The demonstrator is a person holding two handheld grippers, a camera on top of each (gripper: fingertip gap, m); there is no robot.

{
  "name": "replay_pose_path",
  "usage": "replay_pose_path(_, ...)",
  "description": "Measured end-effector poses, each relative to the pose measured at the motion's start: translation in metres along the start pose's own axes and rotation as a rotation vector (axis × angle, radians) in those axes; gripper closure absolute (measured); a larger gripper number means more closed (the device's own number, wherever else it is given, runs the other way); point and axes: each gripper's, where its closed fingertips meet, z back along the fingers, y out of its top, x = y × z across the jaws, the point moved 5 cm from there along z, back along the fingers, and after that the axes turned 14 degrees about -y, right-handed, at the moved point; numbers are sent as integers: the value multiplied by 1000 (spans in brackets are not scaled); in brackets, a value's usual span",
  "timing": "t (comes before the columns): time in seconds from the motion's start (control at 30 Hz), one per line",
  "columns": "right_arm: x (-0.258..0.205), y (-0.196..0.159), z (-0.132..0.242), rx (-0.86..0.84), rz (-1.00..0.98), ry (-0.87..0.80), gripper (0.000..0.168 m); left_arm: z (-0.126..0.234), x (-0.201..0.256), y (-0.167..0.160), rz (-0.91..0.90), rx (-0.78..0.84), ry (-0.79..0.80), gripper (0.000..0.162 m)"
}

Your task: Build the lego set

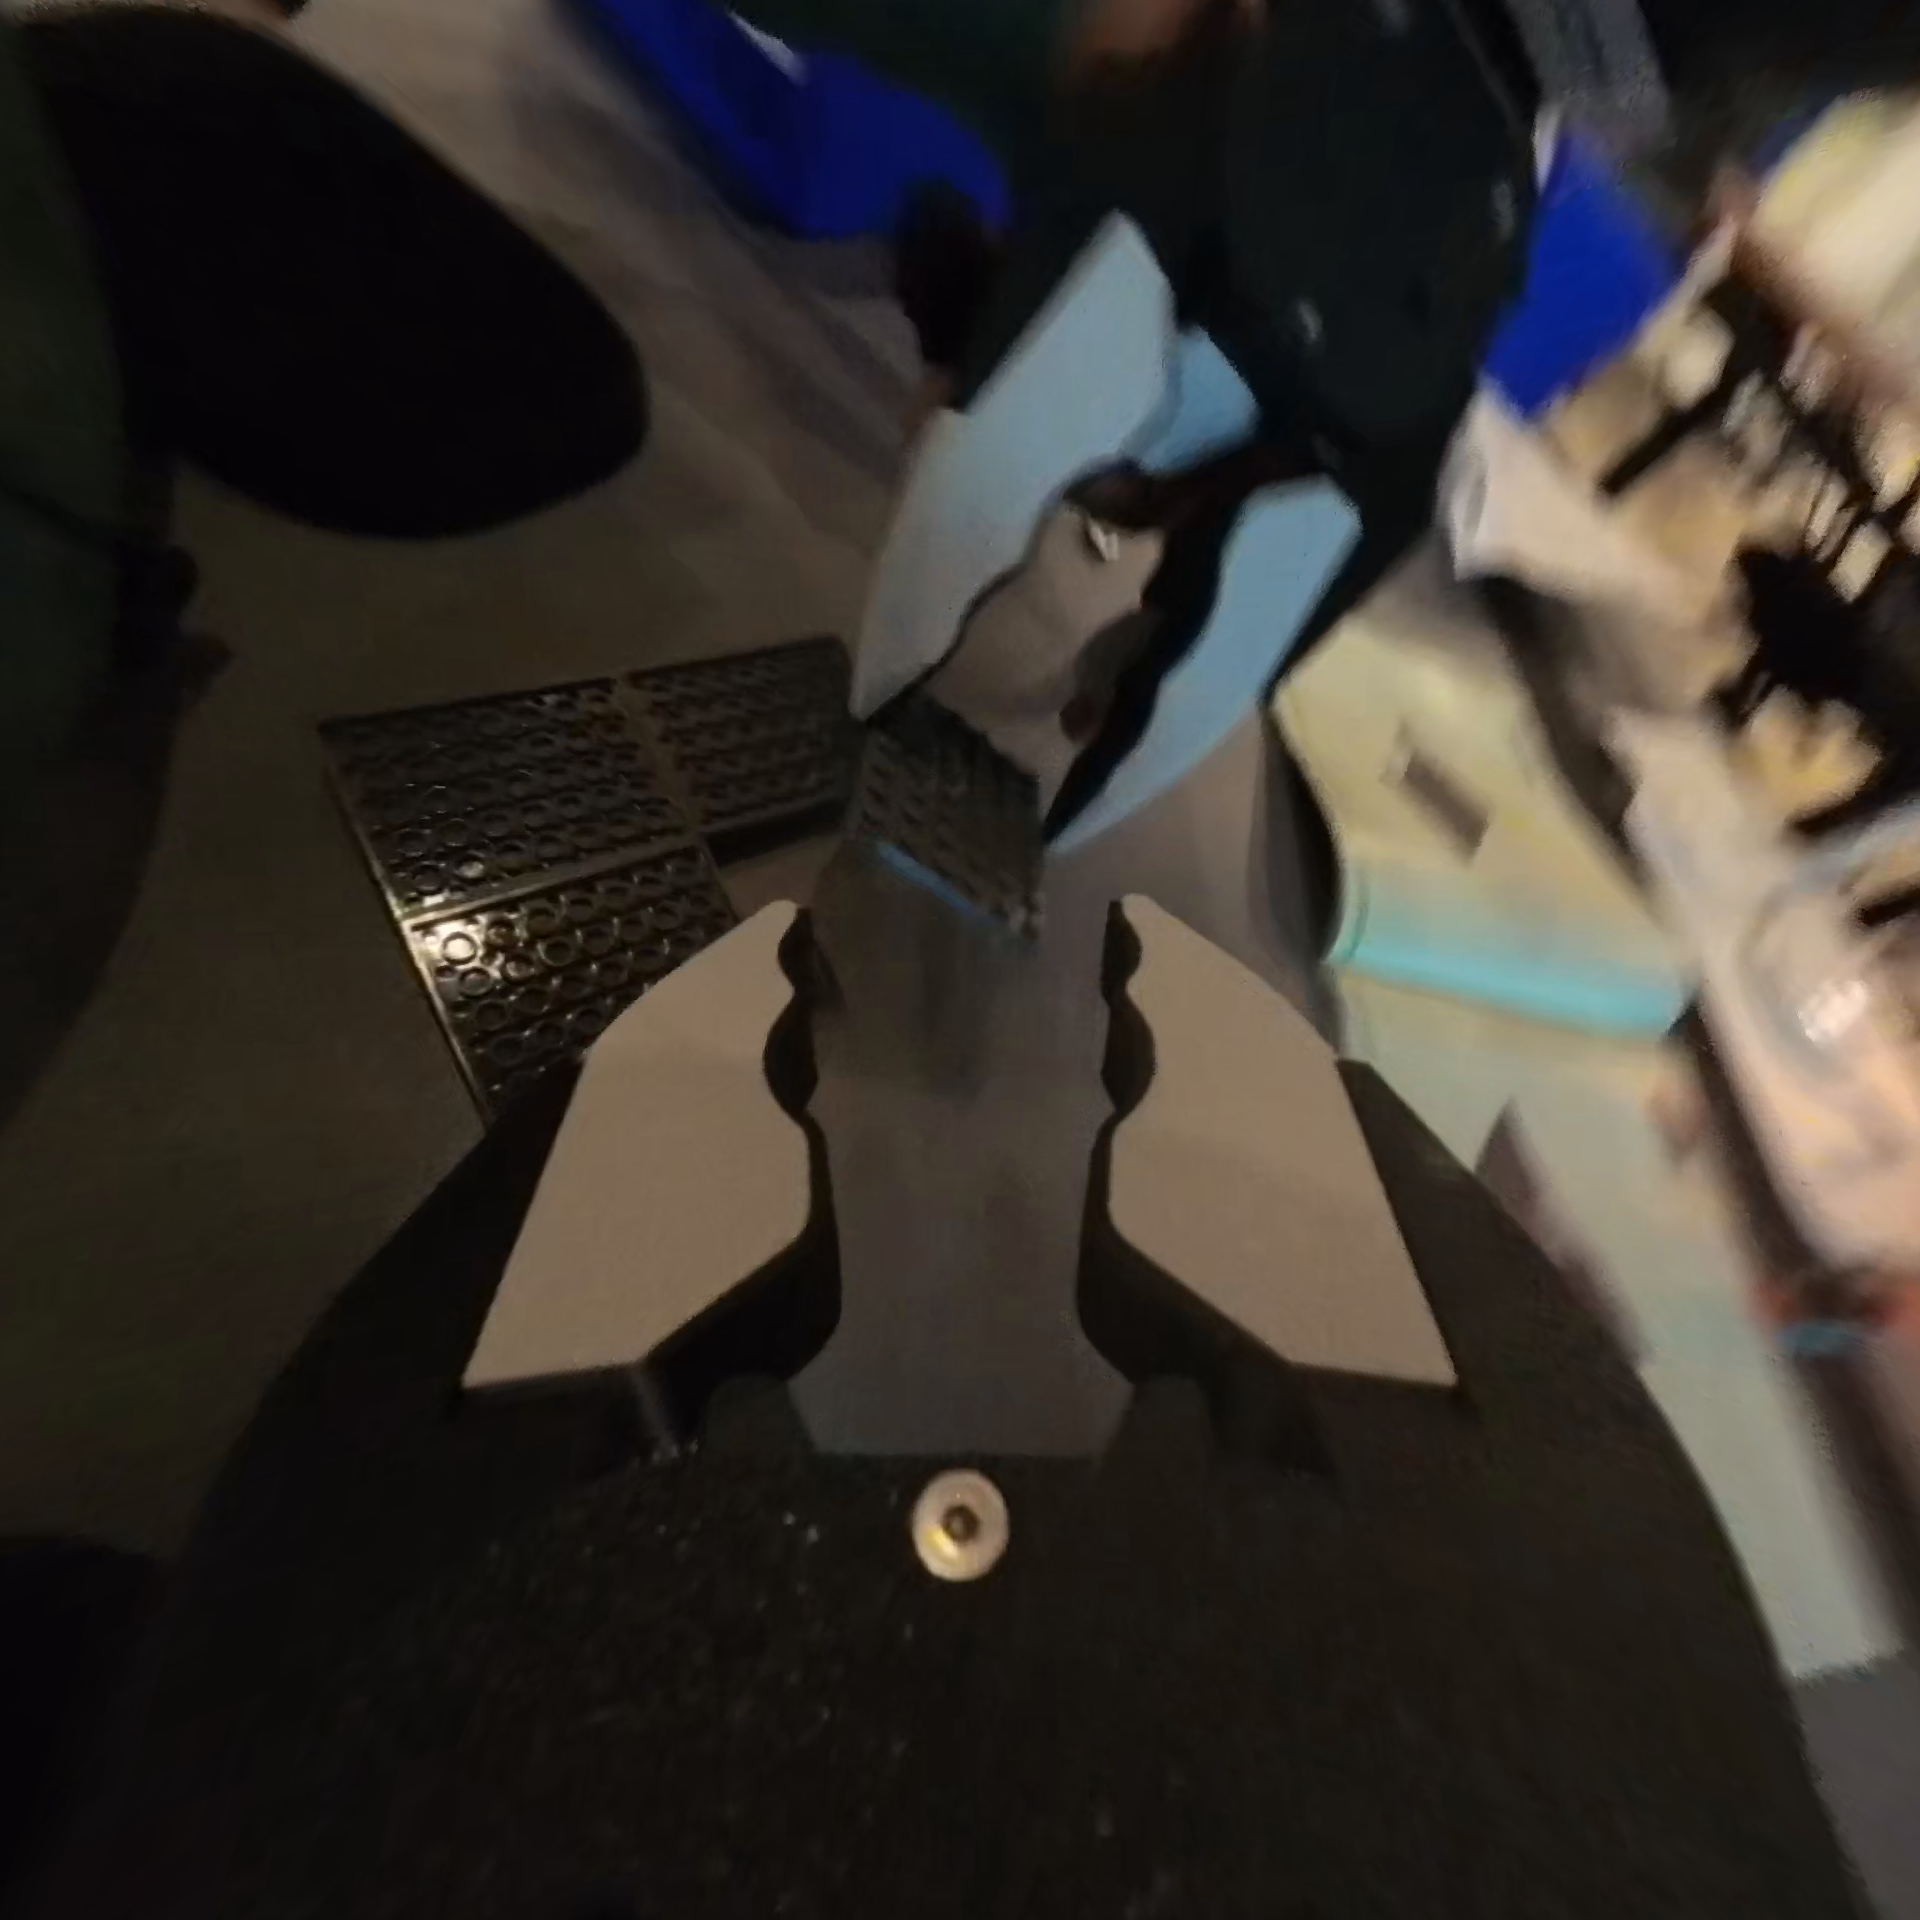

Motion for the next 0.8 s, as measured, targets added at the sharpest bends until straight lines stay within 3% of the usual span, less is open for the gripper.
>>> replay_pose_path(0.17,-7,17,2,89,223,-2,129,2,19,12,28,118,-158,114)
replay_pose_path(0.33,-13,24,1,123,305,-11,152,0,27,16,39,157,-238,113)
replay_pose_path(0.5,-14,27,2,135,343,-46,162,-3,28,17,46,172,-265,113)
replay_pose_path(0.8,-9,19,-1,44,303,-38,164,2,21,11,47,249,-220,116)
